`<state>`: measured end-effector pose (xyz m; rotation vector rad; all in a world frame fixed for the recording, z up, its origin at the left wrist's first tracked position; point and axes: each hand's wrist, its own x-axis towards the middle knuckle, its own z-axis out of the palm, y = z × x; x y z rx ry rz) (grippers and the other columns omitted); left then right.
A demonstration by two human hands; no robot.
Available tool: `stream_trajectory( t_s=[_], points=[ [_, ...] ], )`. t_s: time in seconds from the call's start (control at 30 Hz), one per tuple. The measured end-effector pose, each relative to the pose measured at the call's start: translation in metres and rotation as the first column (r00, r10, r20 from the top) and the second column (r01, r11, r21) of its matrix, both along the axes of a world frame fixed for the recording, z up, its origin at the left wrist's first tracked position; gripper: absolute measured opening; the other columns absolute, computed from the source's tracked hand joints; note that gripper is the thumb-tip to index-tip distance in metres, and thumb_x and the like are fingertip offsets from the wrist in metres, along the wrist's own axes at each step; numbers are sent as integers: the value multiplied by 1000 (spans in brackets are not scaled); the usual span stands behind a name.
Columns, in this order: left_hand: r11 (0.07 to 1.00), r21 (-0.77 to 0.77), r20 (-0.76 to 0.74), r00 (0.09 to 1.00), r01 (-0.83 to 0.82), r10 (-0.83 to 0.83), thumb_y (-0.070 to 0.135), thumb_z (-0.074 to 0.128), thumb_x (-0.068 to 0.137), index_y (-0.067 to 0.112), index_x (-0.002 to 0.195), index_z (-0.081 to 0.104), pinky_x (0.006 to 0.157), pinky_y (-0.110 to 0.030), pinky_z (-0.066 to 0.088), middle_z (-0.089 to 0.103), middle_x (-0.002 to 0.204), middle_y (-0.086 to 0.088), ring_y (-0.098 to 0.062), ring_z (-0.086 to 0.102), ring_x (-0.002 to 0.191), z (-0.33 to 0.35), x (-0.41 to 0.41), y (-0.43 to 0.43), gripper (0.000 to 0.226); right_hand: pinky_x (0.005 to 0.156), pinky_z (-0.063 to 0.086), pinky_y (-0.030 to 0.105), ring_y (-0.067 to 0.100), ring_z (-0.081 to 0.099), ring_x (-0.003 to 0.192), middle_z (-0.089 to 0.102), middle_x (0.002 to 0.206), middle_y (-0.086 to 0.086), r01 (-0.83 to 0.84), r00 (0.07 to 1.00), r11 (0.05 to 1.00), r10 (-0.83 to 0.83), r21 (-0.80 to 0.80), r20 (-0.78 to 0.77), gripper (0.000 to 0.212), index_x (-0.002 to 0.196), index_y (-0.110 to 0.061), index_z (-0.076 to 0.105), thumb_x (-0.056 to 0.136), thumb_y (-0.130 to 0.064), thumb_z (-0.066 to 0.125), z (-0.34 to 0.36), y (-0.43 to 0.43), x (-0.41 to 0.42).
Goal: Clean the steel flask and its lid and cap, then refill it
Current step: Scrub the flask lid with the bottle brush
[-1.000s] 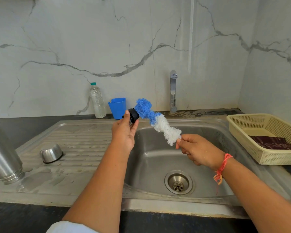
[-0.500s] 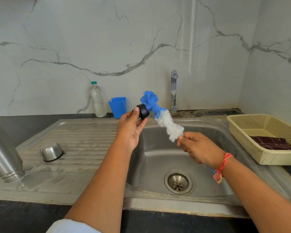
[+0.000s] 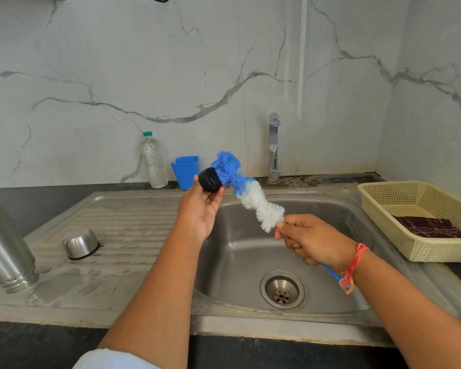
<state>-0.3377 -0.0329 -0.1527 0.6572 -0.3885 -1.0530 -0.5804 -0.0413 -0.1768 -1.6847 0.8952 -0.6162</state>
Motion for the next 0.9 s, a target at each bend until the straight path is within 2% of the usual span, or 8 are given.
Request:
stream_trajectory(
  t_s=[0.17,0.37,0.47,0.53,0.63,0.7,0.83,0.9],
  points=[
    [988,-9,-17,988,155,-155,15,56,107,-2,126,62,72,-24,62,76,109,-22,-23,78,93,1,-5,5,27,41,16,18,9,21,45,36,60,-2,-12,997,998,8,55,81,27,92,-11,62,106,-27,46,1,1,2],
    [998,-64,-170,985,6,-17,6,61,102,-3,134,57,65,-22,60,70,107,-23,-22,72,86,-2,2,-2,33,40,15,16,8,19,46,36,60,-3,-108,992,986,98,127,80,26,91,-12,61,107,-26,45,5,5,-2],
    [994,-46,-73,992,100,-103,6,60,102,-4,128,60,68,-20,61,74,99,-23,-19,75,79,0,-3,1,27,41,13,16,8,18,46,35,61,-2,-101,991,985,87,138,105,26,91,-13,61,107,-26,45,5,4,1],
    [990,-35,-35,989,139,-141,8,59,103,-3,126,62,69,-19,60,75,102,-23,-18,74,78,1,-6,2,25,41,13,16,8,18,46,34,61,-2,-95,989,984,75,154,131,25,91,-13,60,107,-26,44,6,3,-1],
    [999,-34,-118,993,27,-31,8,59,104,-2,132,59,67,-21,60,70,120,-25,-21,72,90,1,-2,-1,29,39,15,15,8,18,45,35,61,-2,-128,988,975,110,182,105,26,90,-13,60,107,-26,45,6,3,-3],
    [999,-24,-176,984,-43,39,7,60,103,-1,132,58,65,-21,60,70,120,-24,-23,71,96,-2,2,-2,30,38,16,14,8,19,44,36,61,-2,-142,989,971,132,193,66,26,89,-13,60,107,-25,45,4,4,-1],
    [999,6,-45,998,53,-53,6,60,102,-2,123,63,69,-21,61,73,110,-22,-19,75,82,0,-9,2,22,38,16,15,8,20,44,36,61,-2,-119,991,973,104,197,86,26,90,-14,60,107,-25,45,5,4,4],
    [998,24,-26,998,58,-57,5,59,102,-2,122,63,70,-21,61,71,113,-23,-19,73,86,0,-13,1,22,38,17,15,8,20,45,36,61,-2,-117,990,970,98,211,100,25,90,-14,59,107,-26,44,5,4,2]
  ],
)
